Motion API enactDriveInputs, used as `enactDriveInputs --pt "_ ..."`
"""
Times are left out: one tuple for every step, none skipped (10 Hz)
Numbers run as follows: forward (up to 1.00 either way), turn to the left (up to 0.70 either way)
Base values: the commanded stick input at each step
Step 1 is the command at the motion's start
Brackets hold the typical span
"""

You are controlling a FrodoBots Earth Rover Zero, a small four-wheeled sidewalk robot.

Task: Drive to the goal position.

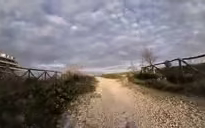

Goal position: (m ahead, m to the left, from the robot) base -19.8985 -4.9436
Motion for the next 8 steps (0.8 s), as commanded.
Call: enactDriveInputs --pt "0.50 0.00" --pt "0.50 0.00" --pt "0.50 0.00" --pt "0.50 0.00" --pt "0.50 0.00" --pt "0.50 0.00" --pt "0.50 0.00" --pt "0.50 0.00"
